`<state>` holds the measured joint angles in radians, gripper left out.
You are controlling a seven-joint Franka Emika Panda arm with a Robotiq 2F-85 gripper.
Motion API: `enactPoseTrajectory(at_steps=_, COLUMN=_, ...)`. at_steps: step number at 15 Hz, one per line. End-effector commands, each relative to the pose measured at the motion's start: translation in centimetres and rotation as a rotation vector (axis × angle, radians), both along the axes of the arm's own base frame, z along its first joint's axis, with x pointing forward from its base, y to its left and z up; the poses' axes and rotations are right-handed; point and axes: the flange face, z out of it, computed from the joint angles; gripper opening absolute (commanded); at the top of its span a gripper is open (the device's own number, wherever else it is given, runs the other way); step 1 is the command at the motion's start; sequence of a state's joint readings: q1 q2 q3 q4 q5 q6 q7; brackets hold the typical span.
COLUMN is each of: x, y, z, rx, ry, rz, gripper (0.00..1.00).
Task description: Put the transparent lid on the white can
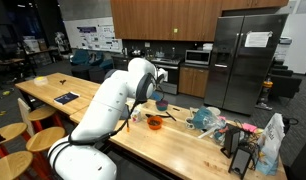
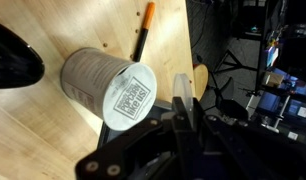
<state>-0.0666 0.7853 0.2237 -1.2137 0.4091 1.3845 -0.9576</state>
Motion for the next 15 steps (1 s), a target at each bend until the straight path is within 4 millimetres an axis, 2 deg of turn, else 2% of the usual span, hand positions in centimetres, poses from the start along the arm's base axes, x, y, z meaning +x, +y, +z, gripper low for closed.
enactPoseTrajectory(at_steps=1, x=-0.3, y=-1.9, z=1.6, rx=0.027, ry=-0.001, rz=-0.018, gripper=0.02)
enactPoseTrajectory(at_steps=6, x=-0.2, y=-3.1, z=0.1, rx=0.034, ry=0.033, rz=-0.036, gripper=0.02)
enactPoseTrajectory(at_steps=15, x=-0.4, y=-2.8, z=-2.3, rx=0.035, ry=0.079, rz=-0.035, gripper=0.02)
